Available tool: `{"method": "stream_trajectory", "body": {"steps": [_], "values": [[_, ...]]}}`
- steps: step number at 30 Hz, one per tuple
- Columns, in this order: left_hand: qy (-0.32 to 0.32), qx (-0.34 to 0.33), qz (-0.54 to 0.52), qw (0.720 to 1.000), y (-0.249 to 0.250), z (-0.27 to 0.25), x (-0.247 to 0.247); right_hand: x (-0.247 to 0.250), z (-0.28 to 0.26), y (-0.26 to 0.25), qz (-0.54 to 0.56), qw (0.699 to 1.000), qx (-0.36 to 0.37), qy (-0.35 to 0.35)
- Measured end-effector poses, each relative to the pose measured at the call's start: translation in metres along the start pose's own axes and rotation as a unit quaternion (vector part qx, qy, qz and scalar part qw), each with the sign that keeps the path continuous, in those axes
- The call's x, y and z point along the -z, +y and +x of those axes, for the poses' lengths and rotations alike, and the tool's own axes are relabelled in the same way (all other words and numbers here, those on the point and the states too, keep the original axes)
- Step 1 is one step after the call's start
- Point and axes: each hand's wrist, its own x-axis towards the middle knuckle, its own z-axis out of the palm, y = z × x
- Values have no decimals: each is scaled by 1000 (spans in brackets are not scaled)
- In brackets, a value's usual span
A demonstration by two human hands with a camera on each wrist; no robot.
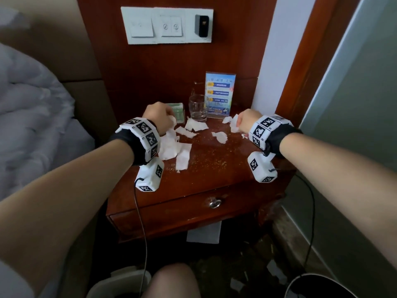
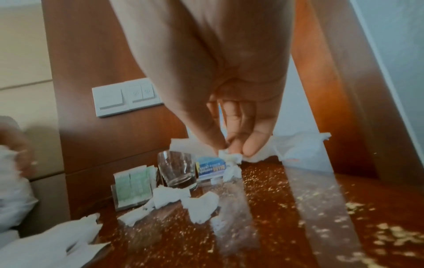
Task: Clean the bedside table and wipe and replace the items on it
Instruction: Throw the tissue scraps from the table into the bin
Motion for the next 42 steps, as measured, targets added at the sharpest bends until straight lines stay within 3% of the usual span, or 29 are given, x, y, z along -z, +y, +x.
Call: {"method": "stream_trajectory", "body": {"steps": [3, 11, 16, 20, 27, 32, 36, 39, 42], "values": [[-17, -51, 5, 999, 43, 0, -18, 11, -24, 30, 42, 999, 24, -5], [-145, -205, 4, 968, 168, -37, -108, 20, -113, 132, 147, 987, -46, -49], [-254, -287, 2, 924, 224, -89, -186, -4, -165, 204, 47, 986, -100, -123], [-368, -344, 47, 863, 251, -137, -246, -42, -207, 256, 56, 970, -175, -159], [-461, -380, 150, 788, 240, -188, -319, -128, -264, 294, 96, 936, -185, -283], [-496, -374, 190, 760, 216, -216, -345, -173, -278, 294, 118, 921, -152, -340], [-539, -357, 213, 733, 198, -232, -356, -202, -291, 292, 29, 935, -109, -337], [-591, -319, 242, 700, 193, -238, -358, -214, -294, 281, -49, 904, -52, -421], [-598, -304, 245, 700, 194, -231, -353, -205, -289, 280, -44, 905, -98, -413]]}}
